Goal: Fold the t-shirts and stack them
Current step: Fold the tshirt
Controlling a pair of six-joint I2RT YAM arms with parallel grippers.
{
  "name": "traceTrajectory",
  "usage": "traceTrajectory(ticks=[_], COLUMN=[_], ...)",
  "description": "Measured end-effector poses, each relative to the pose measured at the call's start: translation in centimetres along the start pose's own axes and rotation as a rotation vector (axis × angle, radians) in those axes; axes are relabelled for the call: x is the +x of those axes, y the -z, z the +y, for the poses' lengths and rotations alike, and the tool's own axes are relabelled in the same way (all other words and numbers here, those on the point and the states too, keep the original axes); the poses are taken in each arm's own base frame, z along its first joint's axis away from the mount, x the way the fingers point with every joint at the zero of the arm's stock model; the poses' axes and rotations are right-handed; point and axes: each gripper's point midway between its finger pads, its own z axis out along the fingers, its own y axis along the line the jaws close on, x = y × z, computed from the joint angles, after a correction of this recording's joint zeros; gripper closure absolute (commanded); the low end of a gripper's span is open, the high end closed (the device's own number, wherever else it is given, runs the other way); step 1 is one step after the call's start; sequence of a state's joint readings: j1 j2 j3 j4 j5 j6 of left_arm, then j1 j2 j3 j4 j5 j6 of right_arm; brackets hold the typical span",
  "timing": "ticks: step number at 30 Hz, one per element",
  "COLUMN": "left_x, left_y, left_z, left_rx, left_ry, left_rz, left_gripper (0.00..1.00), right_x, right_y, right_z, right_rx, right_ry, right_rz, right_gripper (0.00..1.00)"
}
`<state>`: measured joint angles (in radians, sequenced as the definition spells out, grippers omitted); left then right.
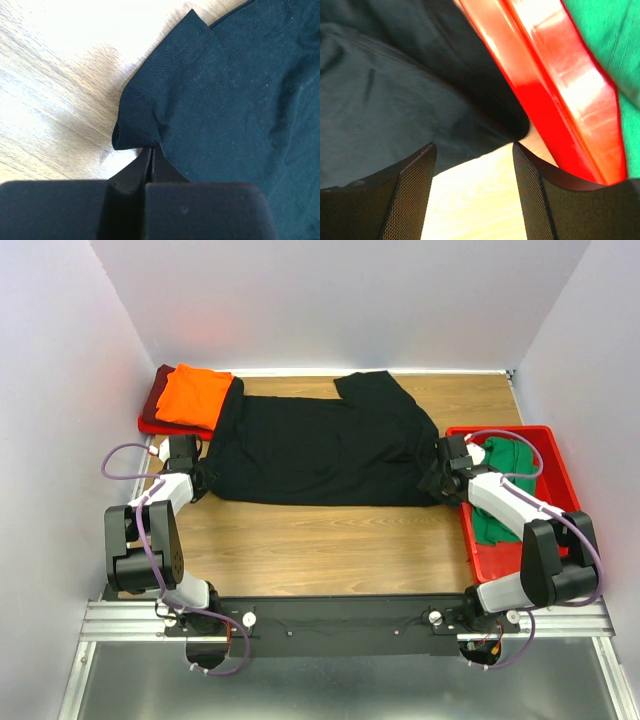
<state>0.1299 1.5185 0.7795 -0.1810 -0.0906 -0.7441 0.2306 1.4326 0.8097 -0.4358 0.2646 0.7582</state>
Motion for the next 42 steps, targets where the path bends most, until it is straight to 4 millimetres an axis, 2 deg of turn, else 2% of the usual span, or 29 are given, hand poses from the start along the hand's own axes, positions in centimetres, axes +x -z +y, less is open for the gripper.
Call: traceTrajectory(ticks=[9, 13, 18, 19, 21, 22, 23, 26, 29, 36, 42], left_x=[0.0, 0.0, 0.0, 0.0, 0.0, 0.0, 0.0, 0.0, -0.1, -0.5, -0.1], left_y=[0.0, 0.0, 0.0, 0.0, 0.0, 0.0, 0.0, 0.1, 0.6, 3.6, 6.7], left_z=[0.0, 0.0, 0.0, 0.0, 0.0, 0.0, 0.0, 0.0, 0.1, 0.0, 0.6], left_rx=[0.000, 0.000, 0.000, 0.000, 0.000, 0.000, 0.000, 0.000, 0.005, 0.048, 0.100], left_ry=[-0.003, -0.004, -0.004, -0.004, -0.005, -0.005, -0.005, -0.004, -0.002, 0.020, 0.064], left_rz=[0.000, 0.000, 0.000, 0.001, 0.001, 0.000, 0.001, 0.000, -0.008, -0.058, -0.114], left_gripper=[1.00, 1.00, 1.00, 1.00, 1.00, 1.00, 1.00, 1.00, 1.00, 1.00, 1.00], right_x=[1.3, 1.6, 0.8, 0.8, 0.5, 0.4, 0.3, 0.1, -0.6, -3.5, -2.6], right_y=[-1.4, -2.1, -2.6, -2.6, -2.6, -2.6, -2.6, -2.3, -1.0, 5.2, 8.3], right_z=[-1.2, -1.6, -1.1, -1.1, -0.9, -0.9, -0.8, -0.6, -0.2, 0.8, -0.2], right_rx=[0.060, 0.090, 0.095, 0.095, 0.092, 0.091, 0.089, 0.078, 0.043, -0.101, -0.163], right_ry=[0.007, 0.014, 0.007, 0.010, 0.008, 0.009, 0.013, 0.020, 0.018, -0.029, -0.037], right_rz=[0.037, 0.043, 0.023, 0.021, 0.015, 0.013, 0.011, 0.005, -0.016, -0.133, -0.138], right_gripper=[0.33, 0.37, 0.60, 0.72, 0.85, 0.95, 0.99, 1.00, 0.99, 1.00, 1.00])
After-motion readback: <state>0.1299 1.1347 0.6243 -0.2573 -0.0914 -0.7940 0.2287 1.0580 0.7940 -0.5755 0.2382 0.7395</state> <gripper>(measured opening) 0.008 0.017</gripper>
